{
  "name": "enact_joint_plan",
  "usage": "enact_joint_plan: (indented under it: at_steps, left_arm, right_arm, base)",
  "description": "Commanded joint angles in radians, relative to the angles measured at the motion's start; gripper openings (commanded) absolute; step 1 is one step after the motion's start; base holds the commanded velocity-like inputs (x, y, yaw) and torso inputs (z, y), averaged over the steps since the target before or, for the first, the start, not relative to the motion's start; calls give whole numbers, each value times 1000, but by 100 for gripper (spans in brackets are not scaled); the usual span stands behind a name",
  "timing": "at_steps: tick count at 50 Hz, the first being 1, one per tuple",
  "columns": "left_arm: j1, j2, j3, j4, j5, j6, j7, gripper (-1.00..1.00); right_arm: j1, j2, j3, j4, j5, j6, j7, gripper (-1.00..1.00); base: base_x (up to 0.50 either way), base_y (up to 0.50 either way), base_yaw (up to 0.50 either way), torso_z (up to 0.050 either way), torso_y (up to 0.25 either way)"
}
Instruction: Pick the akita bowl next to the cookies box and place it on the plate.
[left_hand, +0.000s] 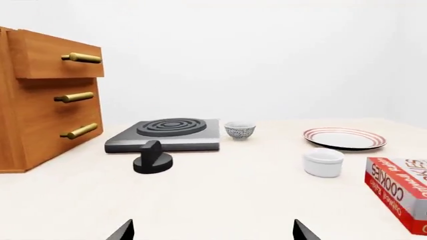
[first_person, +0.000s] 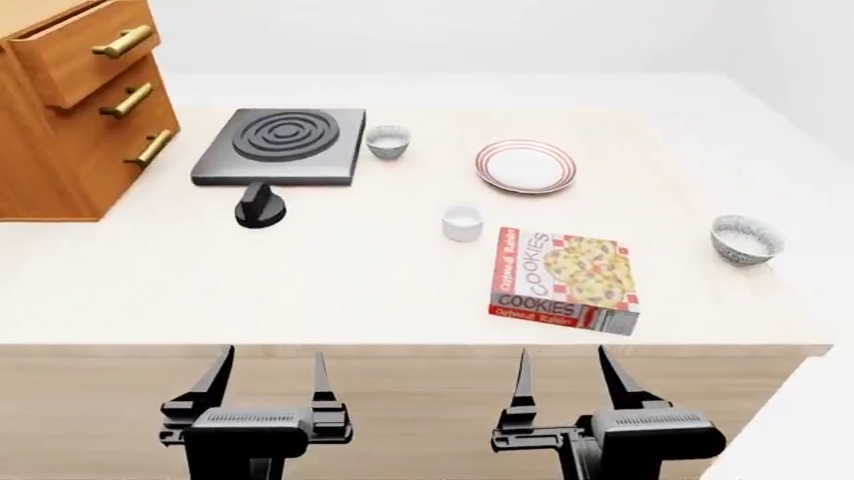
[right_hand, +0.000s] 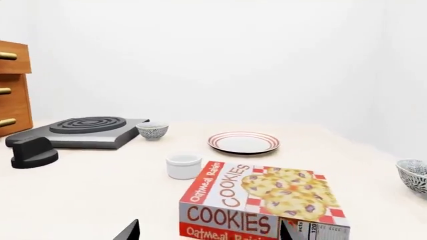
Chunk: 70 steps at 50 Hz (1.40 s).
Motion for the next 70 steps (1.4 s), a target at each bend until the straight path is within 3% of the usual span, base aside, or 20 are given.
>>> enact_joint_plan:
  at_steps: [1, 41, 63, 70]
  left_arm:
    - [4, 4, -7, 0, 11, 1, 2, 100]
    - [-4, -31, 34, -8, -24, 2, -42, 100]
    - [-8, -58, 19, 112, -52, -49, -80, 100]
    - [-11, -64, 21, 118, -57, -61, -87, 100]
  right_arm:
    - [-5, -4, 6, -8, -11, 9, -10, 100]
    - [5, 36, -31, -17, 69, 48, 0, 100]
    - [-7, 55, -32, -101, -32, 25, 100, 100]
    - [-11, 59, -33, -105, -45, 16, 117, 100]
  base:
    - [-66, -500, 0, 0, 0]
    - [-29, -499, 0, 0, 0]
    - [19, -9, 0, 0, 0]
    - [0, 489, 0, 0, 0]
